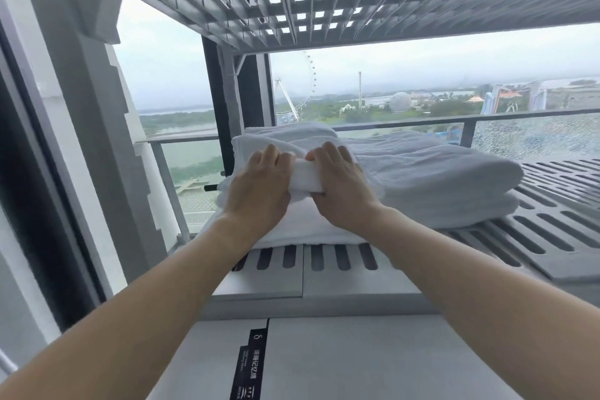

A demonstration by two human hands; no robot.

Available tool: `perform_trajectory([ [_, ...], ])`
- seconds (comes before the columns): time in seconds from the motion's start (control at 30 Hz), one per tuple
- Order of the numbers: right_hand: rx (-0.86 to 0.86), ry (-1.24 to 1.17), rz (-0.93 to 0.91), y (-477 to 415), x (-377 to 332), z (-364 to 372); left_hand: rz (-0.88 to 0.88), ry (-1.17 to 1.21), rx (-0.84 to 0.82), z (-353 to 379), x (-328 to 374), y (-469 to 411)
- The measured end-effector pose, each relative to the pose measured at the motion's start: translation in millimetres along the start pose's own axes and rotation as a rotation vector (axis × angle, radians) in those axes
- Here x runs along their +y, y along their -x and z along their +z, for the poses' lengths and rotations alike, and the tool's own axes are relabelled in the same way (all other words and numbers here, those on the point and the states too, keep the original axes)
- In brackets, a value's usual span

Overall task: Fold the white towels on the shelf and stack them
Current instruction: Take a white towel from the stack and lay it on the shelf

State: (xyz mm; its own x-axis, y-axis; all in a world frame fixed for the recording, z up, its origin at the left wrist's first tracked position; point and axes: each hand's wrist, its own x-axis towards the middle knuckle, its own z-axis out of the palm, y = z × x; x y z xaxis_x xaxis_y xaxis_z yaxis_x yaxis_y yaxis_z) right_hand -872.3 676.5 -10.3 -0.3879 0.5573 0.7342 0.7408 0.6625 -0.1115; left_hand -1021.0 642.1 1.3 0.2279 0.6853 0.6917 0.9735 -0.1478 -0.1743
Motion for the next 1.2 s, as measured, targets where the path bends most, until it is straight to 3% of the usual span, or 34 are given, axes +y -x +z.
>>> perform_trajectory([
  [0.37,0.200,0.005,-0.092,67,21,-105,0.168,0.044,0.315,-56,98,9],
  [0.73,0.220,0.191,0.079,231,134,-256,0.405,0.257,0.555,-76,319,18],
  [1.0,0.207,0.262,0.176,309,209,-319,0.395,0.373,0.335,-70,442,7],
  [1.1,0.324,0.199,0.197,318,230,-327,0.333,0.480,0.279,-75,472,-3],
  [1.2,0.504,0.116,0.219,330,252,-326,0.274,0.579,0.369,-73,504,-9],
])
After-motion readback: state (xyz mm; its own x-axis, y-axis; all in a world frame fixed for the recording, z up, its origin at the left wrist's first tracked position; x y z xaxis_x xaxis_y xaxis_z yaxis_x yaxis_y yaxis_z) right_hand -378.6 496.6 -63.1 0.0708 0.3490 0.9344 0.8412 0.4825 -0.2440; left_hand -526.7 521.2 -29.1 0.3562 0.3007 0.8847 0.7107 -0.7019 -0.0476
